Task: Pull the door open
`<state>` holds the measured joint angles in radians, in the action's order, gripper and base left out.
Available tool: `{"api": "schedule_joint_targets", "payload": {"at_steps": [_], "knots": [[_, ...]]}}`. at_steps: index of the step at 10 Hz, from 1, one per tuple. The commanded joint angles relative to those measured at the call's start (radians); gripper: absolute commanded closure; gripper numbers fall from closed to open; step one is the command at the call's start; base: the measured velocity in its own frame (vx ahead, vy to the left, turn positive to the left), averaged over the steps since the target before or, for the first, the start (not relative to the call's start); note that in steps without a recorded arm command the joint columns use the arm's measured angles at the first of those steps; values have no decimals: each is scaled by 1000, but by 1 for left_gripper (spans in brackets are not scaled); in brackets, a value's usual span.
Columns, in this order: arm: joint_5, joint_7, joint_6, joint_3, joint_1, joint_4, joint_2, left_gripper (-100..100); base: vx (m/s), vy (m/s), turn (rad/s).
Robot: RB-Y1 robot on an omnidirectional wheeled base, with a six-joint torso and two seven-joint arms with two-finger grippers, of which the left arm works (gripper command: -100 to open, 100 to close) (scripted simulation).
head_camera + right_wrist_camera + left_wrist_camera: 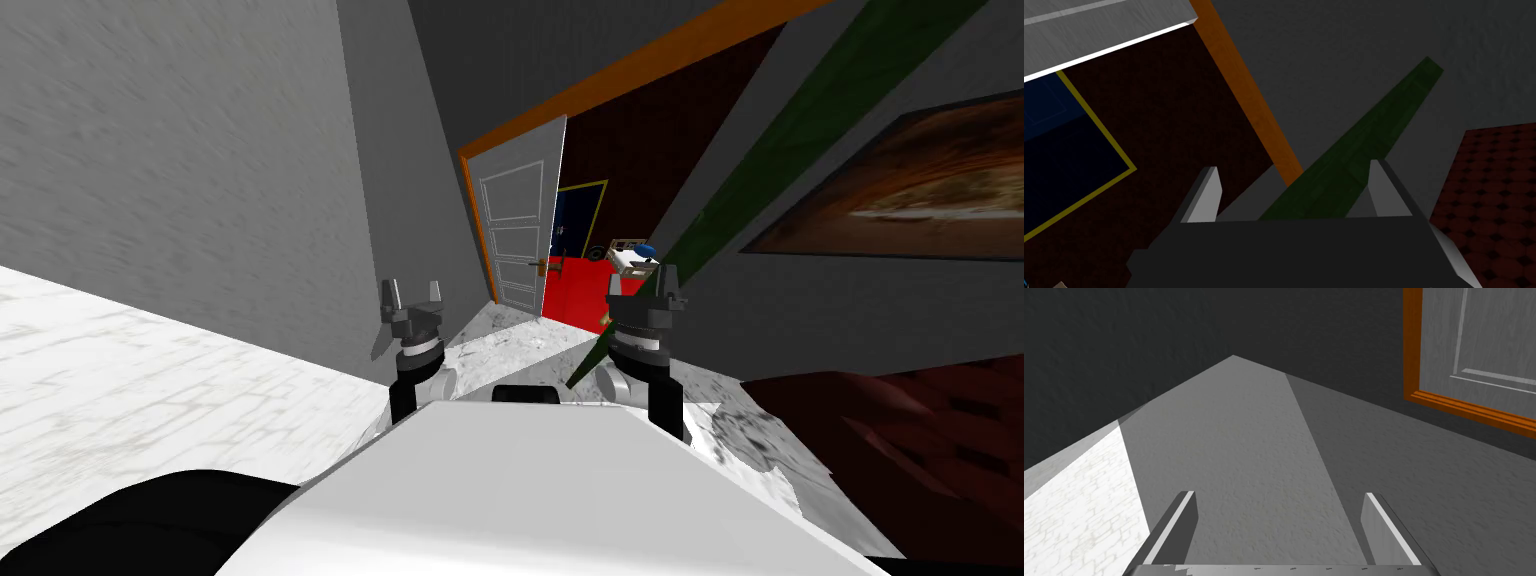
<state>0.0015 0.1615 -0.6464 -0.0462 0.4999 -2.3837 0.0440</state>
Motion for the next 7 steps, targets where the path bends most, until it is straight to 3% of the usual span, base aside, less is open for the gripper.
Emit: {"api": "schedule_joint_targets", "payload": {"at_steps": [1, 4, 7], "knots": [[-1, -1, 0, -1, -2, 2, 1, -100, 26, 23, 23], [-2, -2, 1, -3, -6, 5, 4, -100, 156, 157, 10], [-5, -4, 2, -5, -12, 9, 7, -100, 227, 150, 20]]}}
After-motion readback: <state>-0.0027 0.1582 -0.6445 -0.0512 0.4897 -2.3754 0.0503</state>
